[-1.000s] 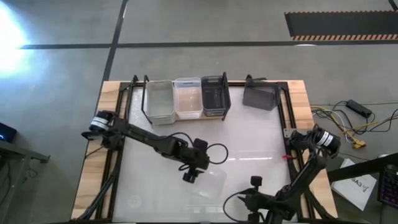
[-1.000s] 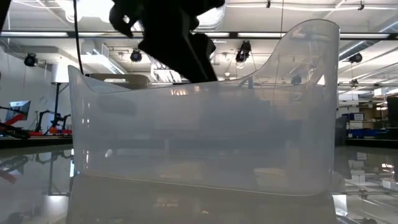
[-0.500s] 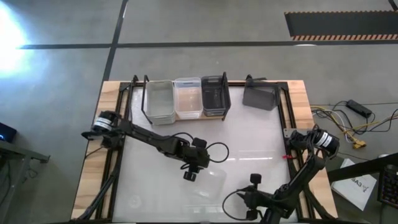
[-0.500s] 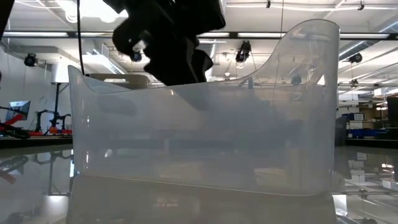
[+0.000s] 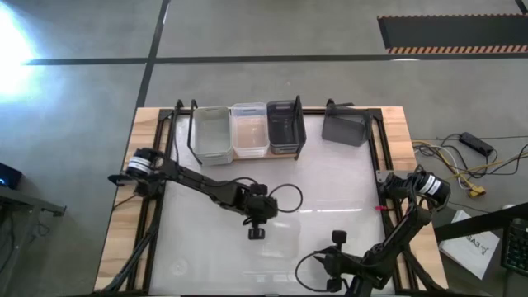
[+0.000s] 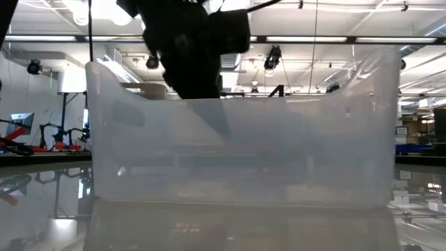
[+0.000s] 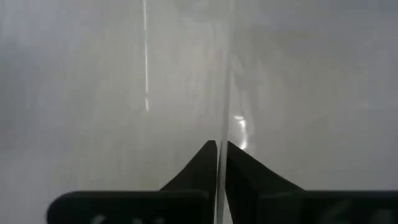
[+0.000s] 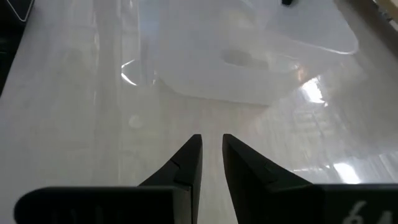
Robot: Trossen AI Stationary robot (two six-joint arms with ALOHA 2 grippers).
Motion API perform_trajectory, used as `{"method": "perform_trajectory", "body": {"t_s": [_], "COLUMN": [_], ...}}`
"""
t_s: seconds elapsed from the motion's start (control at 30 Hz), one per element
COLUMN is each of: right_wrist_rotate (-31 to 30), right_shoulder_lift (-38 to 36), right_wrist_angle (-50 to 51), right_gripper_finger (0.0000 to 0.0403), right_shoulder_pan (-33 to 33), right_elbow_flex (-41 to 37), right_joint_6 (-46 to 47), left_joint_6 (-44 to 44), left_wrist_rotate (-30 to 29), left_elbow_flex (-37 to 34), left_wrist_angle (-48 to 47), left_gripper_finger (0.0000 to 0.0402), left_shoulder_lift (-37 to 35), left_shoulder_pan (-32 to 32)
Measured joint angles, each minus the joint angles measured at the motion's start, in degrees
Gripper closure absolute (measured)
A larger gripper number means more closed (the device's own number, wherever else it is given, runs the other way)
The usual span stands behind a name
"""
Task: Stack baskets on shelf by color
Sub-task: Stack the transparent bin on top of the transparent bin on the shelf
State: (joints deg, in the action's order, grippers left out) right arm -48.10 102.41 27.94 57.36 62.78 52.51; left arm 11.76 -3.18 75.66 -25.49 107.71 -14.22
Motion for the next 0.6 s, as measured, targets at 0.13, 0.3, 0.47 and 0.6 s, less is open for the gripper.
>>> {"method": "perform_trajectory", "body": {"t_s": [0.13,0.3,0.47,0.6], "right_wrist_rotate": [-0.02,-0.04,-0.06,-1.22], "right_shoulder_lift": [0.0,0.0,0.0,0.0], "right_wrist_angle": [-0.2,-0.44,-0.35,-0.38], "right_gripper_finger": [0.0346,0.0346,0.0346,0.0346], "right_shoulder_pan": [0.0,0.01,0.02,0.02], "right_elbow_flex": [-0.17,-0.38,-0.74,-0.9], "right_joint_6": [0.0,0.01,-0.04,-1.11], "left_joint_6": [7.28,13.68,19.46,21.35], "left_wrist_rotate": [-4.44,-14.24,-23.64,-34.6], "left_elbow_flex": [-0.33,-1.8,-5.72,-8.29], "left_wrist_angle": [-4.7,-9.09,-9.95,-8.96], "left_gripper_finger": [0.0401,0.0401,0.0401,0.0401], "left_shoulder_lift": [-4.0,-13.52,-25.71,-34.0], "left_shoulder_pan": [-0.02,0.44,2.72,6.35]}}
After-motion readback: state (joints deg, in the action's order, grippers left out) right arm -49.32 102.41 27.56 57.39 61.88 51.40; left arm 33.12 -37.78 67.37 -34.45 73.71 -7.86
